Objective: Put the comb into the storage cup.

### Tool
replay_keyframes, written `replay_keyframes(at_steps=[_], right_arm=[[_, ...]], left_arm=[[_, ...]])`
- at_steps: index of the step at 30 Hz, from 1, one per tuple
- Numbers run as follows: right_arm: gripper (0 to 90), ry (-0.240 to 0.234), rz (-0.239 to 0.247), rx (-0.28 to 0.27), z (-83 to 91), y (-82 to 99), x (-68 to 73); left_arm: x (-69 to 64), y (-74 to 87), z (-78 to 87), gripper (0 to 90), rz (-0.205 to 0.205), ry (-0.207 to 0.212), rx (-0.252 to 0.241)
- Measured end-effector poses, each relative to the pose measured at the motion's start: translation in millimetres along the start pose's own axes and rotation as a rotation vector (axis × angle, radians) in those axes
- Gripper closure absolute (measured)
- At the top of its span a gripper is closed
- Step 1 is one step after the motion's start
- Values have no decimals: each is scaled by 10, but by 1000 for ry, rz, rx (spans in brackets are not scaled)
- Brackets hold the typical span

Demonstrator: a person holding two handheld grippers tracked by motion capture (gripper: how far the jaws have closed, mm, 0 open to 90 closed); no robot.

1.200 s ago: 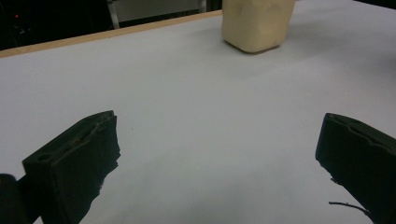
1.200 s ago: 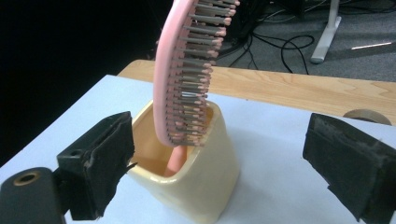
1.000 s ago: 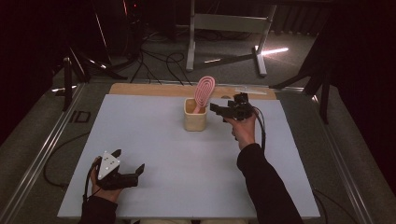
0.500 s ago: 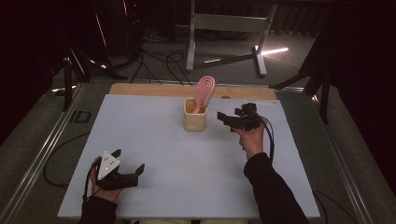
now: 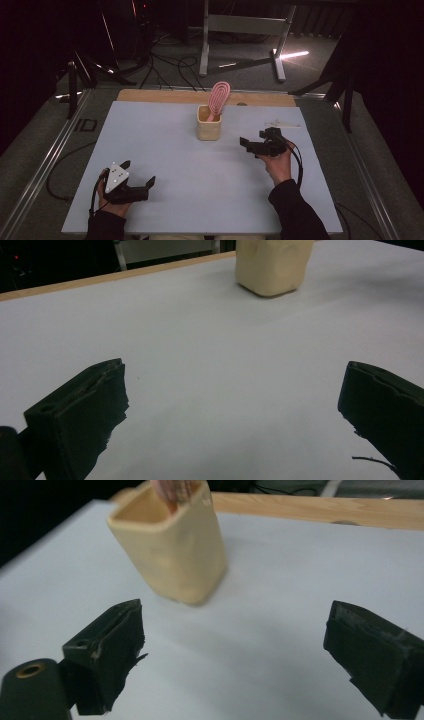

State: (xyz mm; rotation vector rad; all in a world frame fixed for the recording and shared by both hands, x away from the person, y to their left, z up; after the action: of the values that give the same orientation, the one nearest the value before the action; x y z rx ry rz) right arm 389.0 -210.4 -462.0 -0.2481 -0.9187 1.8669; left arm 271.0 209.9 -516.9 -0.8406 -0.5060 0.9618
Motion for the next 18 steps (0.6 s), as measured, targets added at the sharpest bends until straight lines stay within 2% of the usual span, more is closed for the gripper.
replay_keyframes(at_steps=[1,2,4,7,8,16,18], right_arm=[[92,44,57,11,58,69,50],[92,44,57,11,58,69,50],[92,59,90,1,119,109,103],[92,57,98,-4,151,141,132],[92,71,107,-11,170,190,151],[92,101,110,-25,235,396,105],[92,101,110,-25,235,396,105]], left_arm=[[3,0,-2,2,6,1,1],[3,0,-2,2,6,1,1],[3,-1,2,2,3,0,0],[12,-3,9,2,8,0,-5],[19,-2,14,2,10,-2,-4],[45,-6,29,2,18,-8,-9],[52,-7,33,2,21,-10,-10]])
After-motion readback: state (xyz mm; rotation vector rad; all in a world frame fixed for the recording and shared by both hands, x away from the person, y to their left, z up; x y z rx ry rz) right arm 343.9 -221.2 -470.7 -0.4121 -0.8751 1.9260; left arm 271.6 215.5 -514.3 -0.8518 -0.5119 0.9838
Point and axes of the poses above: each handheld gripper's, and its own axes: z roughly backward along the jaws, y roughly out of its underside, x roughly to its left, the point moved 3 cm from there along -z, roughly forward along the jaws, and after that the axes turned 11 degrees about x, right-handed, at the moved point
